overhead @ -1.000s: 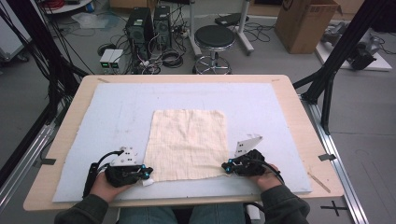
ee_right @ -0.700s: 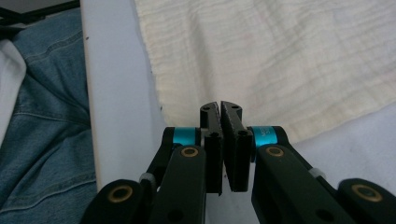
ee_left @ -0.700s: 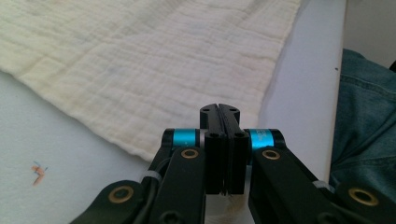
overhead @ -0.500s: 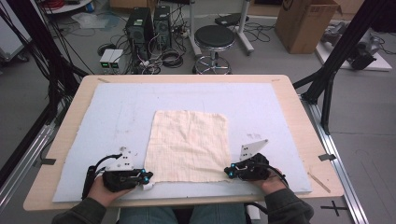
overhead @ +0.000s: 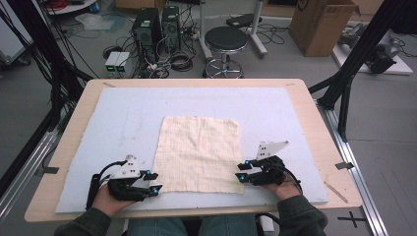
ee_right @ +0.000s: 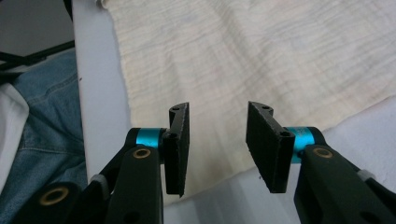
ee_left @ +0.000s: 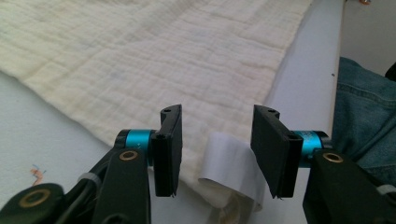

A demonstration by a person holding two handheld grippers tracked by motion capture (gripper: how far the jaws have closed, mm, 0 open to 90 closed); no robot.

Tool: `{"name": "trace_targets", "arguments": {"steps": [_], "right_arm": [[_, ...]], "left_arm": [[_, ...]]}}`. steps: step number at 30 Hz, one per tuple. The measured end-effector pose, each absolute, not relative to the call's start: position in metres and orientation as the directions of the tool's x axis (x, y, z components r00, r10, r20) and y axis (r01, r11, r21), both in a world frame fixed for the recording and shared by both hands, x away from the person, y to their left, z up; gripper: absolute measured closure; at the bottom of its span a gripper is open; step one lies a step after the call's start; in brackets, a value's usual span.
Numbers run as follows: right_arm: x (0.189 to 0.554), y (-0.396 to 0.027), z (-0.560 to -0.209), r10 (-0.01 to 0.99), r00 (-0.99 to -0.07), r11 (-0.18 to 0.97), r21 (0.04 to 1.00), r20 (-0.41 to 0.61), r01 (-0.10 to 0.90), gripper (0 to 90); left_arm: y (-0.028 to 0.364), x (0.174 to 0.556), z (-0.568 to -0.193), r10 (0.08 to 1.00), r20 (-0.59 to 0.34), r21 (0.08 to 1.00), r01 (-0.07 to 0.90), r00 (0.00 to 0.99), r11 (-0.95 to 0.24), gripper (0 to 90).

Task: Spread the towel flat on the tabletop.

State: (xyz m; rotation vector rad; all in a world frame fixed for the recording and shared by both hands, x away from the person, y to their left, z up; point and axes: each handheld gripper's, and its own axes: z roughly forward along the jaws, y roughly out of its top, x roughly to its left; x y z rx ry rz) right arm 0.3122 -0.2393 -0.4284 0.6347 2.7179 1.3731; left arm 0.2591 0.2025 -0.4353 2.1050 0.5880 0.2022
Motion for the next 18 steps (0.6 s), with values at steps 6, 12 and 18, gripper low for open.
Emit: {"name": "trace_targets", "arguments": {"steps": [6,12,18], "right_arm": [[0.319,-0.241,-0.428,0.411,-0.897,0.493,0.789,0.161,0.367,50.8],[0.322,-0.240,-0.429,0.434,-0.886,0.477,0.792,0.165,0.381,45.0],[0.323,-0.240,-0.428,0.463,-0.871,0.458,0.797,0.164,0.393,35.8]], "left_arm": [[0.207,0.264,-0.433,0.529,-0.080,0.836,0.346,0.845,-0.427,47.7],[0.209,0.267,-0.431,0.559,-0.086,0.846,0.357,0.824,-0.397,45.2],[0.210,0.270,-0.429,0.587,-0.086,0.850,0.367,0.805,-0.379,41.7]]}}
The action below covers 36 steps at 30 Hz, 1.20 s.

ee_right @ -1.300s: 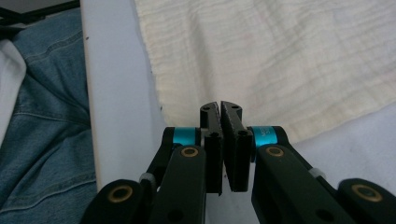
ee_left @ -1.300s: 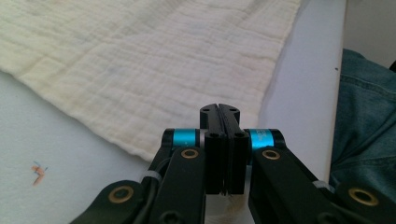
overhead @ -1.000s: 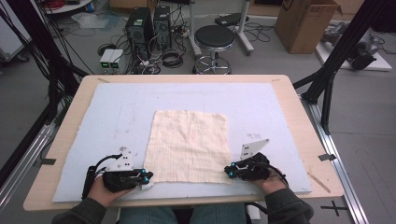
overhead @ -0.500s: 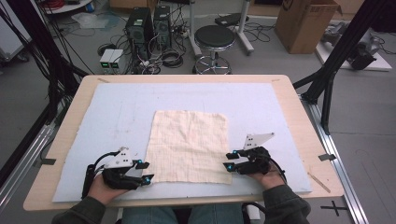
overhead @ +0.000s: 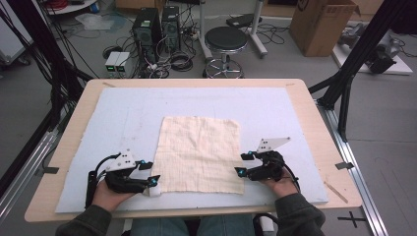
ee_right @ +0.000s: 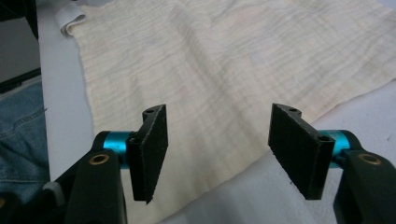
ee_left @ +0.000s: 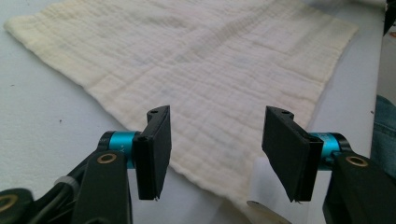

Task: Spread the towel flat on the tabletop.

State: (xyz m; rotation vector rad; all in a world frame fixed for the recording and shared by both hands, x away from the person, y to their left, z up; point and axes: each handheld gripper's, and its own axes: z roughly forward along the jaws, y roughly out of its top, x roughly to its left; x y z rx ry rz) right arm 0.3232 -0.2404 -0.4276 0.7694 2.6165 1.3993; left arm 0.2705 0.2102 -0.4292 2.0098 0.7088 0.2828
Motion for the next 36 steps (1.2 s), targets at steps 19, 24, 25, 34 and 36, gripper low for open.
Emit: {"name": "trace_targets", "arguments": {"steps": [19,24,25,34,36], "right_arm": [[0.3286,-0.2403,-0.4259,0.507,-0.850,0.438,0.806,0.144,0.398,27.2],[0.3285,-0.2394,-0.4263,0.500,-0.855,0.446,0.805,0.138,0.391,27.1],[0.3286,-0.2393,-0.4264,0.500,-0.855,0.446,0.805,0.139,0.392,27.1],[0.3279,-0.2388,-0.4263,0.495,-0.858,0.452,0.803,0.135,0.387,27.1],[0.3280,-0.2387,-0.4264,0.495,-0.858,0.452,0.803,0.137,0.389,27.1]], "left_arm": [[0.2058,0.2747,-0.4287,0.608,-0.080,0.850,0.372,0.790,-0.372,36.3],[0.2059,0.2749,-0.4288,0.606,-0.079,0.849,0.372,0.791,-0.374,36.1],[0.2058,0.2751,-0.4290,0.607,-0.081,0.851,0.372,0.791,-0.371,36.1],[0.2065,0.2753,-0.4285,0.606,-0.077,0.851,0.369,0.792,-0.373,36.0],[0.2067,0.2756,-0.4283,0.607,-0.075,0.851,0.368,0.791,-0.375,35.9]]}}
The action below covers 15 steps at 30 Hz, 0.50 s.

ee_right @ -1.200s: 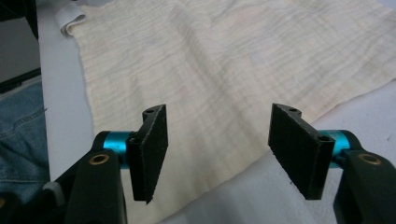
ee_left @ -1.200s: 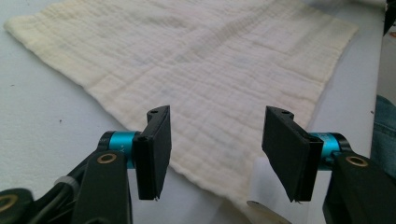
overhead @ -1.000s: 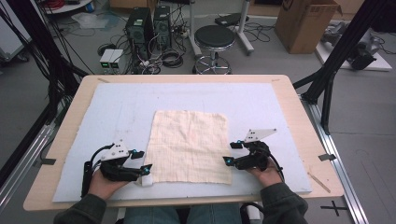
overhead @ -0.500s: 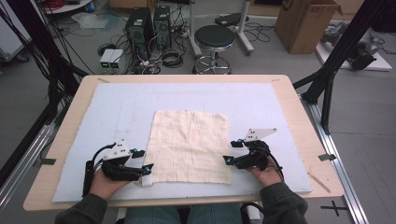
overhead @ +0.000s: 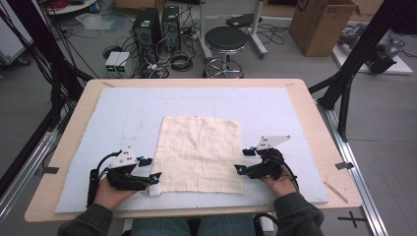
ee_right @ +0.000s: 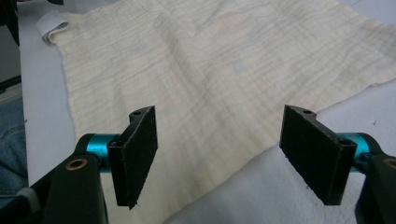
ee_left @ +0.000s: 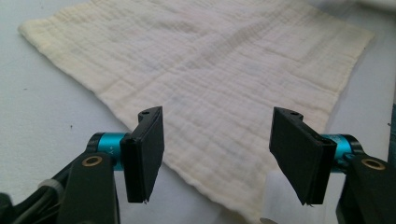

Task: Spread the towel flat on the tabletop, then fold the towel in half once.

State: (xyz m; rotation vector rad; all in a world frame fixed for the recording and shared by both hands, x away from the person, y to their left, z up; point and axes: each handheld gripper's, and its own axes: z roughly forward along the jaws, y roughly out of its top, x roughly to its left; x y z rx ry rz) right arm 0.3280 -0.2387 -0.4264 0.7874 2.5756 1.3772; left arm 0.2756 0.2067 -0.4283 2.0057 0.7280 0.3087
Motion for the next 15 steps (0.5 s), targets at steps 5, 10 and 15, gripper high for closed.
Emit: {"name": "trace_targets", "arguments": {"steps": [5,10,15], "right_arm": [[0.330,-0.238,-0.427,0.492,-0.860,0.458,0.800,0.135,0.388,27.1],[0.339,-0.238,-0.422,0.500,-0.855,0.453,0.800,0.137,0.394,27.1],[0.351,-0.236,-0.419,0.520,-0.844,0.455,0.795,0.128,0.401,27.2]], "left_arm": [[0.204,0.281,-0.424,0.626,-0.088,0.850,0.387,0.774,-0.359,35.8],[0.202,0.292,-0.420,0.639,-0.094,0.844,0.401,0.763,-0.355,35.8],[0.199,0.310,-0.415,0.646,-0.107,0.832,0.424,0.756,-0.359,37.2]]}}
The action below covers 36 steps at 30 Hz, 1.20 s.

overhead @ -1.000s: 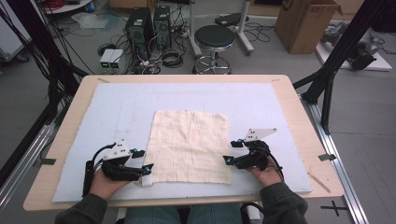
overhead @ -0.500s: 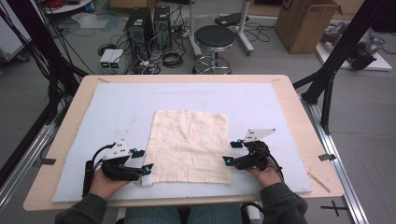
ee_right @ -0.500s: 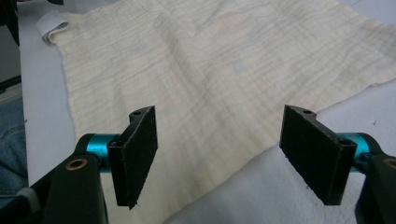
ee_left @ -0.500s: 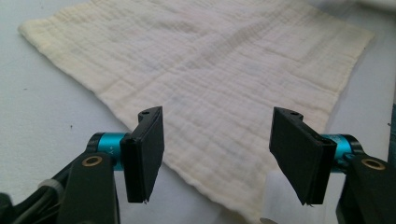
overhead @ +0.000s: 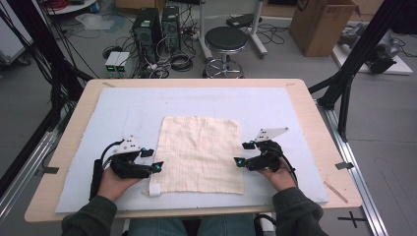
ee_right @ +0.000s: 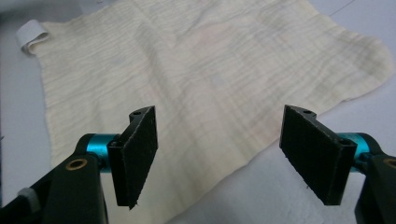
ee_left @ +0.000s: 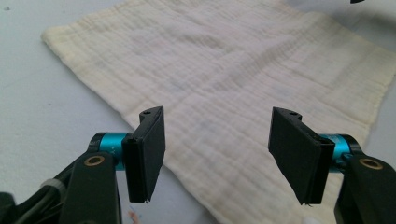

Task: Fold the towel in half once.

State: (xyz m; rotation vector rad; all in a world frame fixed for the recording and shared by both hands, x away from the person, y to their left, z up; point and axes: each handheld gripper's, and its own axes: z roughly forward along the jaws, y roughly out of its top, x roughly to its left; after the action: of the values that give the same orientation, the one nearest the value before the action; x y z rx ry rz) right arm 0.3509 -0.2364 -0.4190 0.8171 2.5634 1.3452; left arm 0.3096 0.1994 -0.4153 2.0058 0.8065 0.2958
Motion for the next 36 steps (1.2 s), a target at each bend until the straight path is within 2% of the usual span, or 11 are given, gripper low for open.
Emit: {"name": "trace_targets", "arguments": {"steps": [8,17,24,36], "right_arm": [[0.371,-0.235,-0.411,0.551,-0.826,0.452,0.791,0.116,0.413,28.7],[0.401,-0.233,-0.405,0.579,-0.807,0.470,0.761,0.117,0.448,36.3],[0.425,-0.236,-0.399,0.609,-0.784,0.456,0.756,0.121,0.470,41.9],[0.462,-0.236,-0.391,0.651,-0.751,0.441,0.752,0.107,0.489,45.4]], "left_arm": [[0.191,0.336,-0.406,0.647,-0.128,0.837,0.432,0.752,-0.336,41.0],[0.198,0.364,-0.398,0.694,-0.169,0.854,0.455,0.700,-0.250,44.9],[0.196,0.388,-0.393,0.715,-0.154,0.838,0.474,0.682,-0.271,48.2],[0.198,0.439,-0.394,0.776,-0.169,0.816,0.527,0.608,-0.236,51.4]]}}
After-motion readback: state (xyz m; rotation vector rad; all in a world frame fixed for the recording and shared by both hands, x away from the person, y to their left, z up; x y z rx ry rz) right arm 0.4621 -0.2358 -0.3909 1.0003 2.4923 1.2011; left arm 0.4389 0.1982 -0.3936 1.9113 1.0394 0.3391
